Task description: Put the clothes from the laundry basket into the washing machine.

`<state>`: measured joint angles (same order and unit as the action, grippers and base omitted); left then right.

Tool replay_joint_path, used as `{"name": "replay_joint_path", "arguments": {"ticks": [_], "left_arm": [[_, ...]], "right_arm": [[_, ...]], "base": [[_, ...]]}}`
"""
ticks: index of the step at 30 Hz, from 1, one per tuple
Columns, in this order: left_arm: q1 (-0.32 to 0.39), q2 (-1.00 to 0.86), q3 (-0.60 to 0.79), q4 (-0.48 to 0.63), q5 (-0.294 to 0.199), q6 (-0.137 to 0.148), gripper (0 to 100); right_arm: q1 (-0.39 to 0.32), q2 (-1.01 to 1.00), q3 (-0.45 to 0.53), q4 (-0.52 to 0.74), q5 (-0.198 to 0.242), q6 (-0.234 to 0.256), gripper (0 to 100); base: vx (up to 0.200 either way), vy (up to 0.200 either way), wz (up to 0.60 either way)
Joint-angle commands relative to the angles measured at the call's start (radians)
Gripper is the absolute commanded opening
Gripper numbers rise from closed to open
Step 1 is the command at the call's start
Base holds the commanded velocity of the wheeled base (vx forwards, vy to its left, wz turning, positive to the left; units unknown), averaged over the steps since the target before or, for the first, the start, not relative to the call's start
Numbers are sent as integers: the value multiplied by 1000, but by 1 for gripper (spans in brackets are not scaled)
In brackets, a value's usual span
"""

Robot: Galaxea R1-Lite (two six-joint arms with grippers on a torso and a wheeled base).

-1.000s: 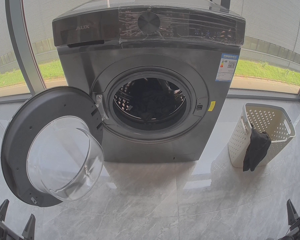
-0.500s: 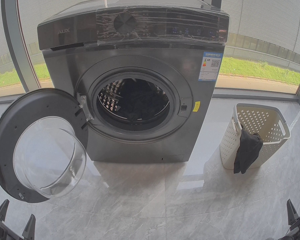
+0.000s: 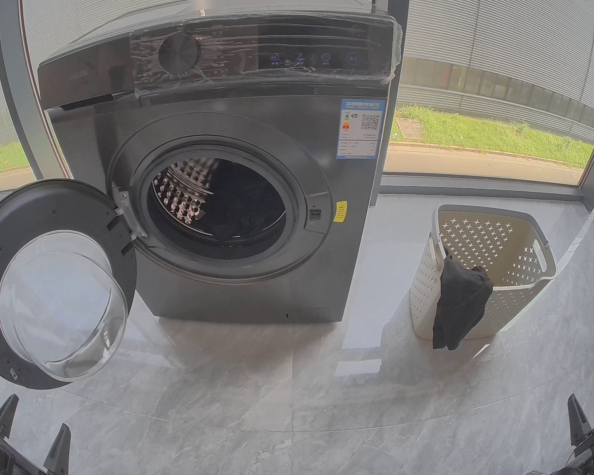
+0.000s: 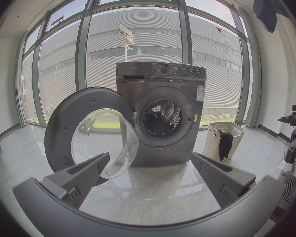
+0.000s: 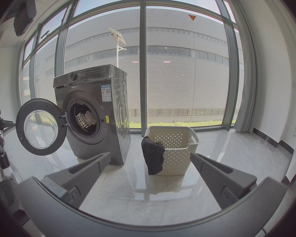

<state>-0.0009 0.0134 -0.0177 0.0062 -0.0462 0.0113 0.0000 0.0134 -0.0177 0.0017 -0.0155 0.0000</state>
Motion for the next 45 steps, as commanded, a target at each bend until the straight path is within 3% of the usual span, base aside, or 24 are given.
{"name": "replay_joint_path", "arguments": {"ticks": [1, 45], "left_arm": [[-1, -13, 16, 0, 0, 1, 100], [1, -13, 16, 0, 0, -2, 100]], "right_arm": [[0, -13, 18, 0, 0, 0, 100], [0, -13, 18, 0, 0, 0, 100]], "base": [[0, -200, 0], [0, -200, 0]]}}
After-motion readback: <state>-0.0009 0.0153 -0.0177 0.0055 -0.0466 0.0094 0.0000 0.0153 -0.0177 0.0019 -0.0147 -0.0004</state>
